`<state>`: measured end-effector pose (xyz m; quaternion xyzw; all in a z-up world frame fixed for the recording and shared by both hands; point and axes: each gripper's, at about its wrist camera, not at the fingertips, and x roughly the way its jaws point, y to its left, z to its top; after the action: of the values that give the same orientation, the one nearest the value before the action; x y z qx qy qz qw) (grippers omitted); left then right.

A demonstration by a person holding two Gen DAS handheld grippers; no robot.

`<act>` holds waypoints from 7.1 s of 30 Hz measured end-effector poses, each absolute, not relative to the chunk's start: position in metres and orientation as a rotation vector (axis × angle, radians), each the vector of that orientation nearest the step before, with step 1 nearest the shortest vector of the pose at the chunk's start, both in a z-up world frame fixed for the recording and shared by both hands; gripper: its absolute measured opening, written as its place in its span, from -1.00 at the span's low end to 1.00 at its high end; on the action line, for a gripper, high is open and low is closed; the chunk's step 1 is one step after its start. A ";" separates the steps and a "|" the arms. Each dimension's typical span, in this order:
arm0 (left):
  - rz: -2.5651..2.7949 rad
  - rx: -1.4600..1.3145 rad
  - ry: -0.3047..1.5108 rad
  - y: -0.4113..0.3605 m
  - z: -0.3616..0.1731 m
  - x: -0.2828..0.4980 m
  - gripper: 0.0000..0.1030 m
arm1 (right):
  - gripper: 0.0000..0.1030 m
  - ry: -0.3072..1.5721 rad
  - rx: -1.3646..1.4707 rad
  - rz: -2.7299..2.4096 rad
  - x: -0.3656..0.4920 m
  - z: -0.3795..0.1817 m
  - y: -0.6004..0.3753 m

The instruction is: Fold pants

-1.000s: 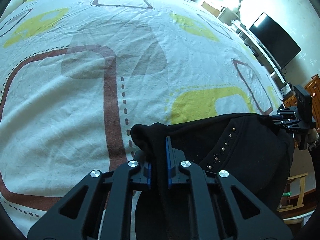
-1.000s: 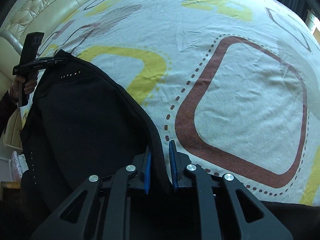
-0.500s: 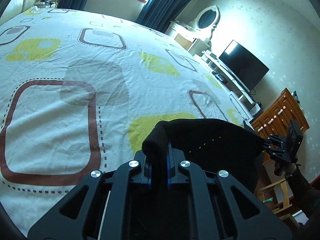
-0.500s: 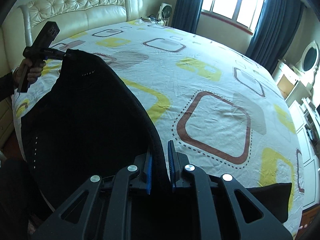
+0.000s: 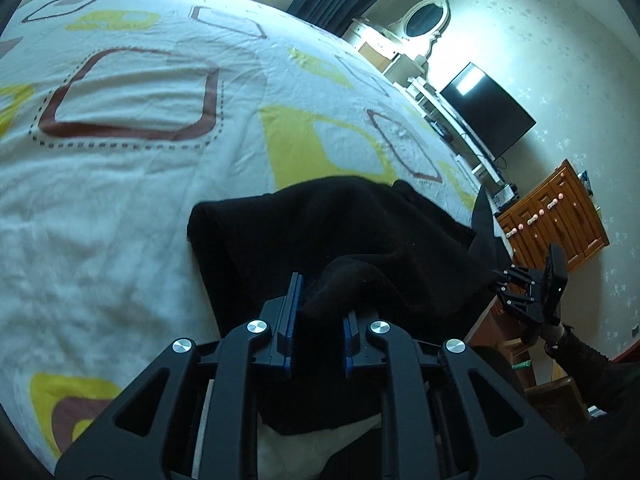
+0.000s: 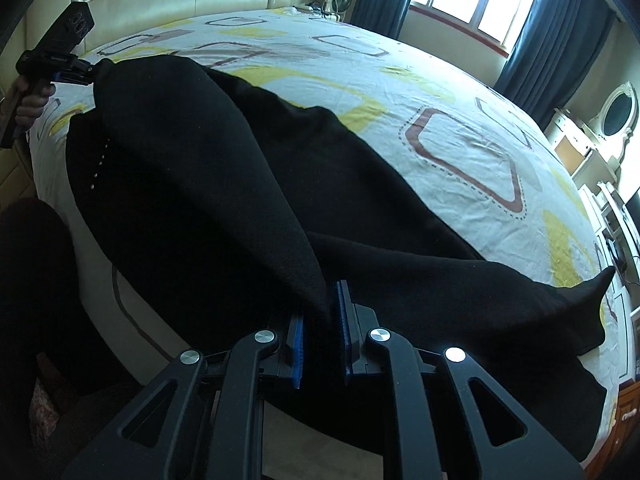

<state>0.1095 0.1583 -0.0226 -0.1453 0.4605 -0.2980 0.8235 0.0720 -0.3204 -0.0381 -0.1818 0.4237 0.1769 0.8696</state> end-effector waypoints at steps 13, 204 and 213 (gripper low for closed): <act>-0.392 -0.553 0.975 0.191 -0.026 0.043 -0.05 | 0.08 0.998 0.279 0.408 0.065 -0.030 -0.382; -0.155 -0.524 0.981 0.004 -0.019 0.014 0.78 | -0.04 0.498 1.103 -0.549 -0.044 -0.092 -0.835; -0.095 -0.507 0.928 0.031 -0.001 0.019 0.78 | 0.22 0.631 1.019 -0.254 -0.007 -0.083 -0.852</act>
<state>0.0190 0.0309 -0.0011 -0.2420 0.4426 -0.0451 0.8623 -0.0074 -0.8518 -0.0828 0.4780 0.2961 -0.1193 0.8183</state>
